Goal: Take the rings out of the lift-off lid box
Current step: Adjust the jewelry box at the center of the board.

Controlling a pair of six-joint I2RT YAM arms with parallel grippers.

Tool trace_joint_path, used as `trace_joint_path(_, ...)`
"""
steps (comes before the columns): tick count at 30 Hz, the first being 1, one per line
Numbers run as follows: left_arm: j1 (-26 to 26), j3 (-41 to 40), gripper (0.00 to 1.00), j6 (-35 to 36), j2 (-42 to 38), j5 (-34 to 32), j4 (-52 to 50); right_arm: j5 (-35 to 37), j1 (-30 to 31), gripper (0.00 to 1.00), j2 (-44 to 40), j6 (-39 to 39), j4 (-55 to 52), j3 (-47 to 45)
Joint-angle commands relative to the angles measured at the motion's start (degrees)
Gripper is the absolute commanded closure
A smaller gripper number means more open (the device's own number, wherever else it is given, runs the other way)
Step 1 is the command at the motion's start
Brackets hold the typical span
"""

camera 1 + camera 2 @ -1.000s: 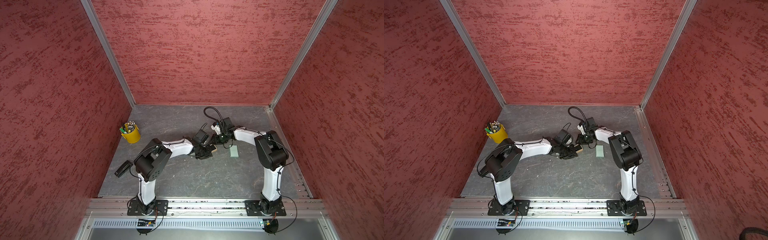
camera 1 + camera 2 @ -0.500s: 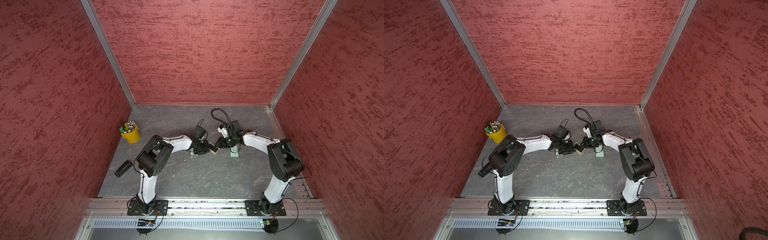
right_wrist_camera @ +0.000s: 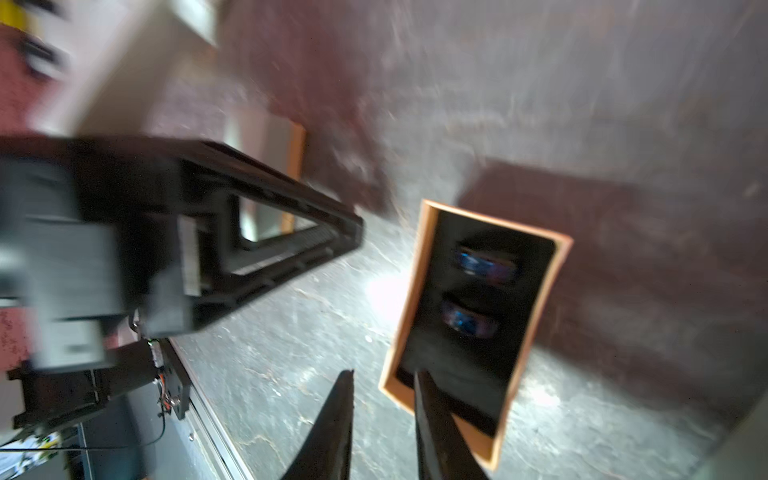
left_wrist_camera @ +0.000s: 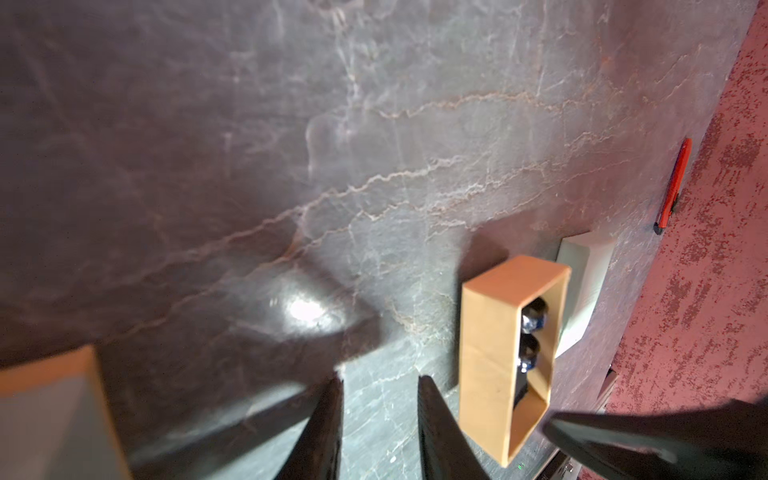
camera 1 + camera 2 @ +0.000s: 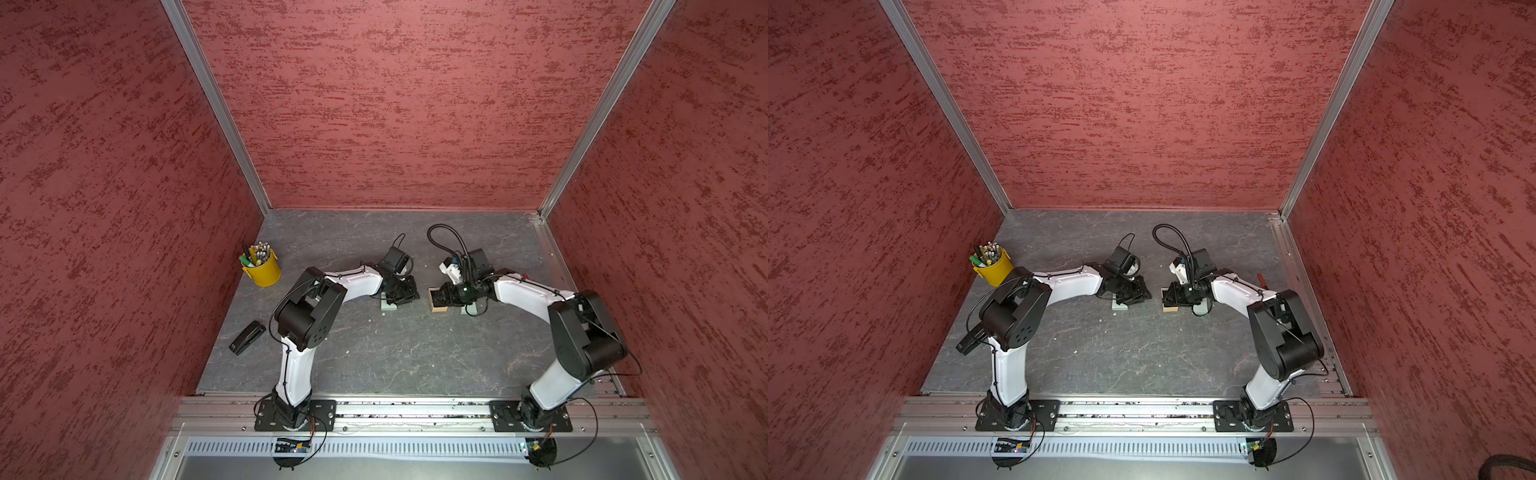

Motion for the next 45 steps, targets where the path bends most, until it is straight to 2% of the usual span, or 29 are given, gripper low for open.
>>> trace_joint_path(1,0.02,1.16,0.68,1.14,0.69,0.25,-0.4,-0.23,-0.12,0.69,-0.52,-0.79,-1.3,5.94)
trace_joint_path(5,-0.06,1.07,0.67,0.99,0.09,0.25,-0.88,3.03,-0.25,0.68,0.57,-1.9,-3.22,8.22)
trace_joint_path(12,-1.67,-0.82,0.63,1.11,-3.18,0.52,-1.68,16.32,-1.68,0.72,0.01,-3.58,-3.63,5.45)
trace_joint_path(21,-5.22,-0.96,0.59,0.09,-6.27,-1.45,-2.47,19.42,-1.84,0.77,1.28,-5.03,-2.47,2.35)
trace_joint_path(25,-5.98,0.71,0.58,-0.09,-4.9,-1.9,-2.93,14.83,-1.86,0.78,2.71,-4.94,-1.63,1.35)
trace_joint_path(35,-6.48,4.38,0.57,0.64,-2.76,-3.13,-4.72,10.92,-1.57,0.79,3.5,-3.84,1.85,-5.03)
trace_joint_path(45,-6.33,4.98,0.57,1.66,-1.42,-4.85,-6.51,8.04,1.8,0.79,4.98,-1.17,5.42,-5.02)
